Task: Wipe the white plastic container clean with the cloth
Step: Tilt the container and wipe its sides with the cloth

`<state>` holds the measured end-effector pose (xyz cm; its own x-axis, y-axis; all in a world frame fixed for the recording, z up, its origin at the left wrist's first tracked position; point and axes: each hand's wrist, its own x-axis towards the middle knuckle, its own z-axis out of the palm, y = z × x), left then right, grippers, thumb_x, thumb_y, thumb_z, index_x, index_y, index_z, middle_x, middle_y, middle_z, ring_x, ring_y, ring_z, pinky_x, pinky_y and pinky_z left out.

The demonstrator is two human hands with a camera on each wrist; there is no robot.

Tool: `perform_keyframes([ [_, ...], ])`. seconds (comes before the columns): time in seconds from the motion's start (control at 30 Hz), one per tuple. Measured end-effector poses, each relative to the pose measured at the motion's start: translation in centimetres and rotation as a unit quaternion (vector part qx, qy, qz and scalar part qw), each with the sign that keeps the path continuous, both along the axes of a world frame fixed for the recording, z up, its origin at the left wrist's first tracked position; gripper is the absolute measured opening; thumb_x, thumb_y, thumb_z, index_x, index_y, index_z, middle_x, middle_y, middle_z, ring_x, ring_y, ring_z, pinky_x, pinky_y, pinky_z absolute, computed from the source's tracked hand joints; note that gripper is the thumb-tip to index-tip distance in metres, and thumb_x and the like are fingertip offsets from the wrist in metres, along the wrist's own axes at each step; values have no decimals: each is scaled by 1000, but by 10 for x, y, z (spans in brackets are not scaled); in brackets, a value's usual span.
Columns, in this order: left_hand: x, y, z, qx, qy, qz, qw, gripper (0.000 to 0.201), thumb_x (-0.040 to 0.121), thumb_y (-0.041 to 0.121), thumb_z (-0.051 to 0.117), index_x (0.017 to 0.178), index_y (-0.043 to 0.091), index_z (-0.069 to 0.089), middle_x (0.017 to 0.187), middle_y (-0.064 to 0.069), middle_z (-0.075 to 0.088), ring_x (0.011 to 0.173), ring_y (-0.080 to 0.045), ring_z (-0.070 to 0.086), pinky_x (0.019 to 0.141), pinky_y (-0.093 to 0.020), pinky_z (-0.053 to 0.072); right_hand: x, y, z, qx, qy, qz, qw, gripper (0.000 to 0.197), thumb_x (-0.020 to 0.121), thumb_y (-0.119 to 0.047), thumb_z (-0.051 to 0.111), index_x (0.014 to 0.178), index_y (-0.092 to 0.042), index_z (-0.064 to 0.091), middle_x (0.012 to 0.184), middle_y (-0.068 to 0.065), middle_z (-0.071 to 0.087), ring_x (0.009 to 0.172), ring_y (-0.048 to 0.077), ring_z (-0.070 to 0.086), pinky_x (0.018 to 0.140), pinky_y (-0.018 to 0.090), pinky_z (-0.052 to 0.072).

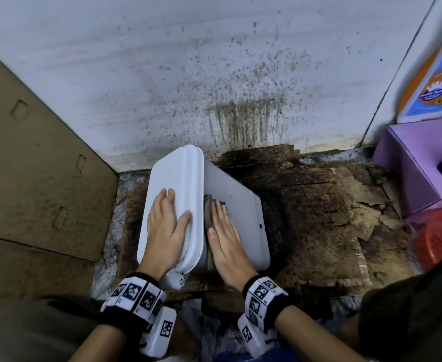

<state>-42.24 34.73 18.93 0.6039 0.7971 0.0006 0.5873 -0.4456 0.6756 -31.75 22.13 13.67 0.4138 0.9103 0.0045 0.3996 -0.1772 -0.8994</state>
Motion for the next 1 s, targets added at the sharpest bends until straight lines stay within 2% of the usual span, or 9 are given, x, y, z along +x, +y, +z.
perform_keyframes([
  [0.17,-5,0,-1,-7,1,0,1000,85,88,65,27,159,18,21,167,0,15,155,-12,8,127,-43,11,20,36,-6,20,49,11,999,54,110,-34,20,154,-35,-10,164,-15,-19,150,-1,-19,126,33,-6],
  [0.27,-9,3,0,-7,-5,0,1000,86,88,65,28,158,16,22,167,-3,16,154,-13,10,127,-38,10,38,55,-6,-11,40,52,998,56,110,-38,19,151,-35,-18,162,-13,-26,150,3,-24,125,35,-9],
  [0.4,-13,6,1,-16,-8,-11,1000,83,90,65,30,159,21,18,168,0,14,155,-9,7,126,-36,9,58,74,-7,-32,31,81,996,58,108,-44,17,151,-36,-21,163,-11,-29,148,4,-28,123,35,-11],
  [0.53,-15,7,-1,-24,-20,-15,999,78,92,63,33,158,24,18,167,4,14,155,-7,8,127,-41,11,76,77,-26,-45,45,66,996,60,109,-42,17,157,-28,-17,162,-13,-27,149,4,-25,122,33,-11],
  [0.63,-19,9,-4,-28,-34,-9,999,73,94,61,35,157,27,20,165,10,15,154,-5,10,127,-45,14,91,68,-52,-96,61,33,993,59,110,-36,16,157,-19,-17,161,-11,-25,151,8,-23,123,33,-11],
  [0.73,-21,12,-5,-33,-50,-8,998,70,94,59,38,155,28,24,163,12,18,153,-3,11,127,-44,15,110,54,-77,-181,89,2,979,57,110,-31,13,156,-14,-17,164,0,-25,152,16,-22,120,27,-15],
  [0.83,-22,13,-5,-43,-63,-7,997,64,94,57,40,151,32,25,161,14,21,152,-2,13,127,-41,15,124,44,-89,-236,126,-4,963,56,111,-28,11,155,-9,-17,164,6,-25,152,18,-24,119,29,-15],
  [1.0,-22,15,-4,-48,-65,-9,997,60,94,56,39,149,38,23,160,16,19,152,-1,11,126,-38,13,122,47,-90,-229,148,-33,962,58,111,-32,12,156,-12,-18,165,4,-25,151,16,-24,123,33,-14],
])
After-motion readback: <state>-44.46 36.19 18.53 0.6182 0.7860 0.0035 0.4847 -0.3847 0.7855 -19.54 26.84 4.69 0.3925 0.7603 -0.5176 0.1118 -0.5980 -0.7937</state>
